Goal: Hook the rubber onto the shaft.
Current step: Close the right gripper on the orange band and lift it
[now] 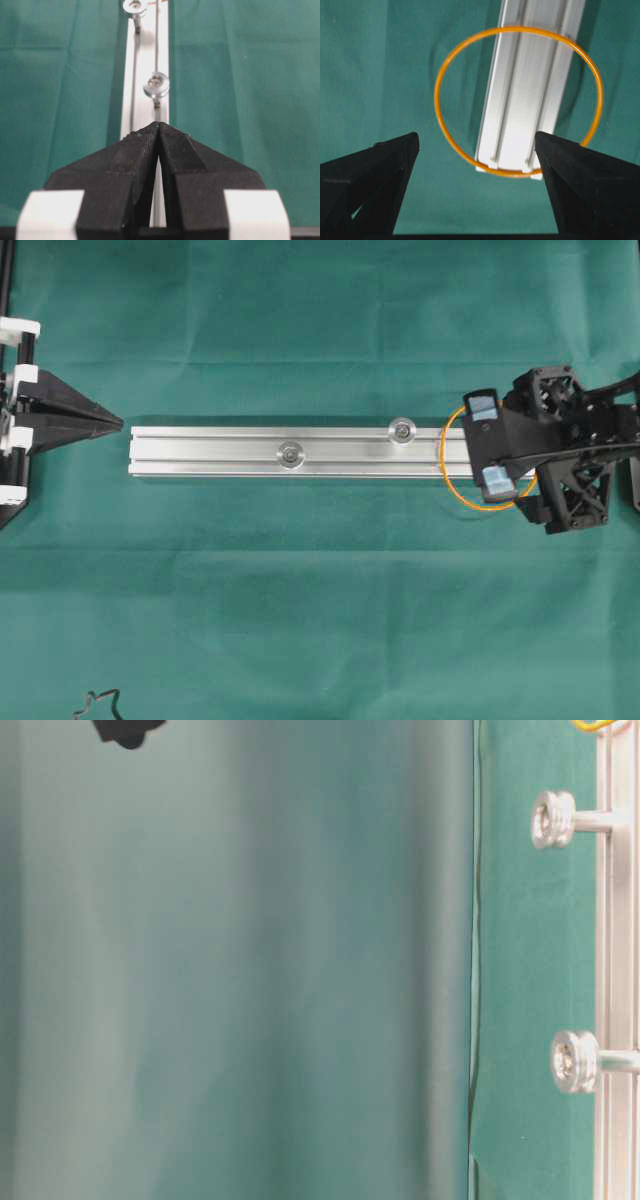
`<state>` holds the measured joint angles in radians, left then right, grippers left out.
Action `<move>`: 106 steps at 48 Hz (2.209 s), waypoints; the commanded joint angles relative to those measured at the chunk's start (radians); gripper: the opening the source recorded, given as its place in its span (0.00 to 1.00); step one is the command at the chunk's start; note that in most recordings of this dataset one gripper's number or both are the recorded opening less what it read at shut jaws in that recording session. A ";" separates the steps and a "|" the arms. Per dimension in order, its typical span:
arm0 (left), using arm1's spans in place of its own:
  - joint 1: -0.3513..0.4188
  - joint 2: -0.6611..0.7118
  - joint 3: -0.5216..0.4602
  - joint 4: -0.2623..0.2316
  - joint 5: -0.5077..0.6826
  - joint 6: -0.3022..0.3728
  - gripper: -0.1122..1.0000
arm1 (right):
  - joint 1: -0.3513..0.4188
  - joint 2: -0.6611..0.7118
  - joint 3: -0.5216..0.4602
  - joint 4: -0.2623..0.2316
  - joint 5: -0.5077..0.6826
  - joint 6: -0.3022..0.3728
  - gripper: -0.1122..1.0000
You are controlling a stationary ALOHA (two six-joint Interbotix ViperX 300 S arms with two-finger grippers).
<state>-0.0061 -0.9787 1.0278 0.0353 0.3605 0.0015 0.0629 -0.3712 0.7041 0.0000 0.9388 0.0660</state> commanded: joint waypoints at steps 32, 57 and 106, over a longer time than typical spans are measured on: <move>0.000 0.008 -0.031 0.003 -0.008 -0.002 0.10 | 0.104 0.137 0.086 0.078 -0.242 0.003 0.96; 0.000 0.008 -0.031 0.002 -0.008 -0.002 0.10 | 0.103 0.206 0.129 0.080 -0.344 0.003 0.96; 0.000 0.008 -0.031 0.002 -0.008 -0.003 0.10 | 0.103 0.229 0.161 0.080 -0.410 0.104 0.96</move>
<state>-0.0046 -0.9787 1.0278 0.0353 0.3605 -0.0015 0.1641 -0.1365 0.8744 0.0767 0.5354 0.1703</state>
